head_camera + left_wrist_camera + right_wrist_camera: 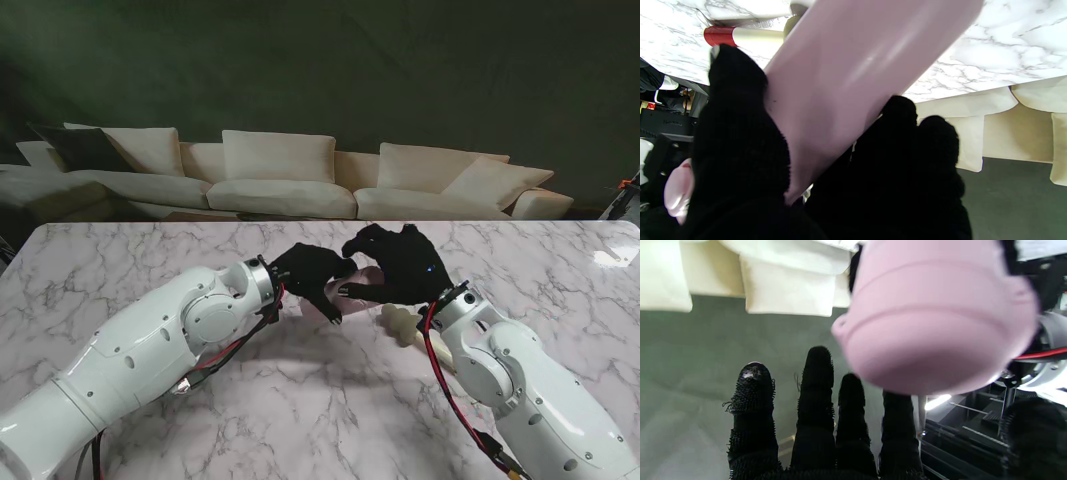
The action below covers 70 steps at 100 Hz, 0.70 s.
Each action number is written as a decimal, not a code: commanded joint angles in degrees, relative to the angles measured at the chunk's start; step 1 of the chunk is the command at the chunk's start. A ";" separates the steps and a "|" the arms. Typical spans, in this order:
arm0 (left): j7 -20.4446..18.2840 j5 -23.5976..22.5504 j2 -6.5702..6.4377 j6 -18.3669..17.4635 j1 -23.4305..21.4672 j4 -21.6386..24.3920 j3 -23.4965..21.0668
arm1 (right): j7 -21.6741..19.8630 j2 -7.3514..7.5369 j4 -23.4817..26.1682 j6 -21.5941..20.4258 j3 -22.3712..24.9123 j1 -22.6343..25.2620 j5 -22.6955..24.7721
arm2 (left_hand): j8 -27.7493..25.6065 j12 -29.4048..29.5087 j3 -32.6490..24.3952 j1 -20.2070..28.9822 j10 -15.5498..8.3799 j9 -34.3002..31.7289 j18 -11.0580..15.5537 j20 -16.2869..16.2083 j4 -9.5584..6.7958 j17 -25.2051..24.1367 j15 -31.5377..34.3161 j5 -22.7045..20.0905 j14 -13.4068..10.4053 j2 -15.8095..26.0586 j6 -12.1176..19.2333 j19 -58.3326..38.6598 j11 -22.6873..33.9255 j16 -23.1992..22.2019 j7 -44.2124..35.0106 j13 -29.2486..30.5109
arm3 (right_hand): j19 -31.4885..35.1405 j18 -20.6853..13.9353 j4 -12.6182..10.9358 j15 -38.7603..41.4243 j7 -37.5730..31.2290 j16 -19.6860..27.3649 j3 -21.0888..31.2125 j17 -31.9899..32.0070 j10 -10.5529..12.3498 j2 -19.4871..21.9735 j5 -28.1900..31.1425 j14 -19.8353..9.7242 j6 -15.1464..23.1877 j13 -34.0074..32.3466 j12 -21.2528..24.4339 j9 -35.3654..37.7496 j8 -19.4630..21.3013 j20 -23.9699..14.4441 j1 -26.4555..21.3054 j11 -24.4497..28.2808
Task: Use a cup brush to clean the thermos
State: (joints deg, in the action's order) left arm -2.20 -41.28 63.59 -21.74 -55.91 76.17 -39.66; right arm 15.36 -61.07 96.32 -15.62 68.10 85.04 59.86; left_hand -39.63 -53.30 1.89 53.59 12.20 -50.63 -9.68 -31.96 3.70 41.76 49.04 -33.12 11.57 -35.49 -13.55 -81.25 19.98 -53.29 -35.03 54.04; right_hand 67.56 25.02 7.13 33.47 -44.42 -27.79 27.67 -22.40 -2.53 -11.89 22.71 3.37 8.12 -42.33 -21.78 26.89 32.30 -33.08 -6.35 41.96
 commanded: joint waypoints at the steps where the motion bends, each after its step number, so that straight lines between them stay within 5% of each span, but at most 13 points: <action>1: -0.54 0.19 0.28 0.11 0.69 0.42 -0.13 | -1.36 -0.51 1.13 -1.07 0.70 1.37 1.41 | -4.95 -2.23 -21.36 18.40 -4.07 -2.28 3.97 -0.33 -6.92 0.20 -0.60 -5.36 0.10 22.29 10.98 -1.66 6.66 0.74 -10.96 2.26 | -1.53 -0.30 -1.87 -3.87 4.13 2.56 -0.35 2.79 -0.66 1.26 -10.32 0.46 -2.45 6.08 1.23 -8.49 -3.70 1.35 3.25 -2.42; 9: -0.57 0.19 0.27 0.16 0.63 0.45 -0.19 | -2.51 -0.35 2.24 -2.82 2.22 2.19 1.45 | -4.95 -2.24 -21.34 18.35 -4.12 -2.32 3.95 -0.34 -6.90 0.26 -0.60 -5.36 0.07 22.28 11.02 -1.69 6.69 0.74 -10.97 2.28 | -5.01 -0.67 -1.90 -9.72 8.22 6.63 0.86 6.48 -1.44 0.35 -17.32 1.41 -4.86 11.30 3.00 -14.77 -7.70 3.18 3.92 -4.64; 17: -0.34 0.07 0.27 0.20 0.45 0.42 -0.35 | -1.85 -0.50 2.90 -3.23 3.45 3.10 1.10 | -4.98 -2.25 -21.36 18.38 -4.07 -2.31 4.02 -0.32 -6.89 0.21 -0.59 -5.38 0.05 22.32 11.04 -1.65 6.70 0.74 -11.02 2.28 | -7.36 -1.13 -2.01 -13.59 13.14 9.49 0.62 8.78 -1.96 1.16 -18.20 2.48 -5.90 13.69 5.09 -16.75 -10.71 5.10 3.52 -7.94; 43: 3.22 -0.06 0.94 1.40 -0.70 -0.82 -1.41 | 5.13 -1.06 3.23 -3.18 8.64 6.30 2.35 | -4.94 -2.20 -21.19 18.40 -4.41 -1.90 4.06 -0.25 -6.78 -0.24 -0.81 -4.89 -0.03 22.54 11.07 -1.38 6.58 0.80 -10.93 1.86 | -8.81 -2.69 -2.26 -15.51 15.48 10.75 -0.21 11.80 -2.40 2.09 -18.26 1.53 -5.93 15.53 6.59 -16.82 -10.02 6.30 1.58 -11.74; 70: 11.11 4.87 3.94 4.27 -1.75 -5.25 -2.05 | 9.09 -1.25 0.34 0.19 11.25 9.55 3.11 | -4.38 -1.61 -19.62 18.96 -5.77 -0.66 4.10 0.39 -6.34 -2.10 -3.12 -3.70 -0.08 23.54 11.49 0.91 5.76 1.80 -10.57 0.12 | -8.54 -3.29 -2.39 -15.17 14.99 10.59 -1.23 11.98 -2.48 2.28 -18.21 1.39 -5.71 15.70 6.26 -16.78 -9.05 6.18 0.03 -11.29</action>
State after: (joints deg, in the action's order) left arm 8.15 -37.02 66.15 -18.24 -57.64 72.39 -41.49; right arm 24.01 -62.41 98.99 -16.77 78.86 93.17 62.58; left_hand -39.64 -53.31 1.89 53.59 12.09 -50.63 -9.67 -31.96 3.70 41.14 47.81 -33.09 11.40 -35.49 -13.65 -81.07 20.05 -52.63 -35.03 54.42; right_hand 59.75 23.56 6.54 19.18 -29.87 -17.74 27.49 -11.38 -4.14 -11.87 6.09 5.36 3.63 -27.86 -15.83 11.75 22.33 -27.41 -5.37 31.69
